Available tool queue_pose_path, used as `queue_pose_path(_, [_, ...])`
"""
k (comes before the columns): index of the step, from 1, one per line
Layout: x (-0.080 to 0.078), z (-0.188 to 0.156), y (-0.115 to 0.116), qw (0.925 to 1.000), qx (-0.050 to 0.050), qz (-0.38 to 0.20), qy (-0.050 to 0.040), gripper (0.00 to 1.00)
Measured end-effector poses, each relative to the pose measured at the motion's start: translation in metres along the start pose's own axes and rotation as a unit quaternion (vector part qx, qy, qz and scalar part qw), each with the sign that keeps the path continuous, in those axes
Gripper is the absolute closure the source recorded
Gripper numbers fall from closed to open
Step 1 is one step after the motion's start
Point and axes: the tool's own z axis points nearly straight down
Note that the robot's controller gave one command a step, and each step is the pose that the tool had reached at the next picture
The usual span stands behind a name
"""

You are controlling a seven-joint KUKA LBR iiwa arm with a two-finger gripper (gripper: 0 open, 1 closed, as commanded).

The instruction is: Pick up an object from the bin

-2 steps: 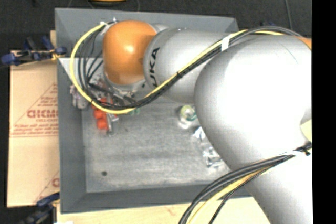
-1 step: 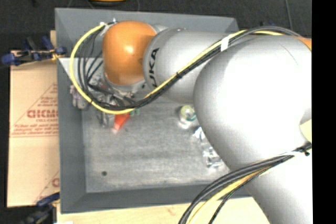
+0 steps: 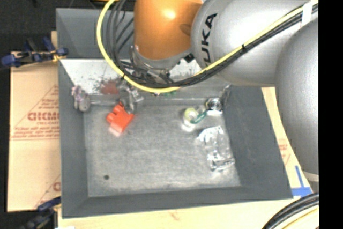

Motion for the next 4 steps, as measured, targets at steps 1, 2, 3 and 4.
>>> queue_pose_path(1, [0.001, 0.005, 0.001, 1.0, -0.001, 0.0, 0.0041, 0.0])
queue_pose_path(2, [-0.002, 0.002, -0.037, 0.9925, 0.0, 0.122, 0.0028, 0.0])
queue_pose_path(3, [0.001, 0.108, -0.047, 0.9913, -0.001, 0.131, 0.0081, 0.0])
queue_pose_path(4, [-0.011, 0.162, -0.021, 0.9999, -0.001, -0.016, 0.0017, 0.0])
